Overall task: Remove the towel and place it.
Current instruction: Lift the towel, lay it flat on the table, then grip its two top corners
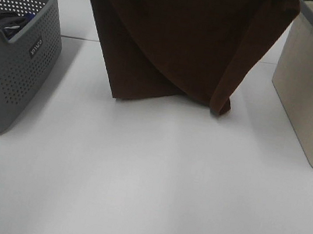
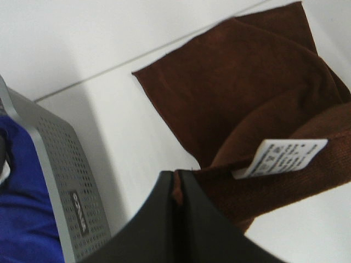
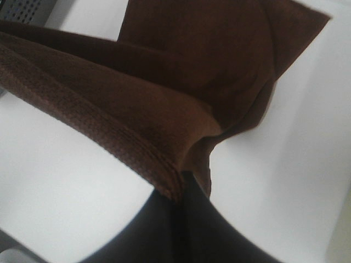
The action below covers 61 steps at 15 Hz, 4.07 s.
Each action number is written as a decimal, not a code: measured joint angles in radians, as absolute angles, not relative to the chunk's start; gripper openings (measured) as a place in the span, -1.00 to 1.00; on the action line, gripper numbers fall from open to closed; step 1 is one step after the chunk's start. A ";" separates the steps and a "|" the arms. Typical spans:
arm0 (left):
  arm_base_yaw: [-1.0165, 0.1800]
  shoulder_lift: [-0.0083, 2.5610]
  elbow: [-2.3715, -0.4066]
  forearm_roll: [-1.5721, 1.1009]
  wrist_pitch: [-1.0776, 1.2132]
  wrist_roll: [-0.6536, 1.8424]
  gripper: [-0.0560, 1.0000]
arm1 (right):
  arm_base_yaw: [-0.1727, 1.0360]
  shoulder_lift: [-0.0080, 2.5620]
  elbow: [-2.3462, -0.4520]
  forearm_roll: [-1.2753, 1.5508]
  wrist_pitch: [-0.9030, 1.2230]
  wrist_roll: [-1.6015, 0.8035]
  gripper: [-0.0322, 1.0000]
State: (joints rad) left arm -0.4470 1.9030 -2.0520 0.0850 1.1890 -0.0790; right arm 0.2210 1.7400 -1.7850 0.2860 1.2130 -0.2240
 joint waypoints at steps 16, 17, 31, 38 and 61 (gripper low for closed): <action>-0.614 1.234 -0.936 -0.289 1.118 -0.263 -0.89 | 0.225 1.068 -0.789 0.517 1.213 -0.245 -0.94; -0.657 1.226 -0.916 -0.282 1.114 -0.299 -0.89 | 0.225 1.035 -0.752 0.516 1.215 -0.245 -0.94; -0.860 1.220 -0.884 -0.132 1.207 -0.515 0.59 | 0.213 0.877 -0.630 0.364 1.217 -0.167 0.58; -0.860 1.220 -0.884 -0.014 1.179 -0.559 0.51 | 0.213 0.877 -0.630 0.364 1.202 -0.186 0.70; -0.332 2.208 -1.894 -0.057 0.986 -0.208 0.38 | 0.213 2.082 -1.802 0.360 1.021 -0.193 0.14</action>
State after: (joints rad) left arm -0.3320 2.2080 -1.8940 -0.0570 0.9860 -0.2080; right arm 0.2130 2.0820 -1.8020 0.3600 1.0210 -0.1930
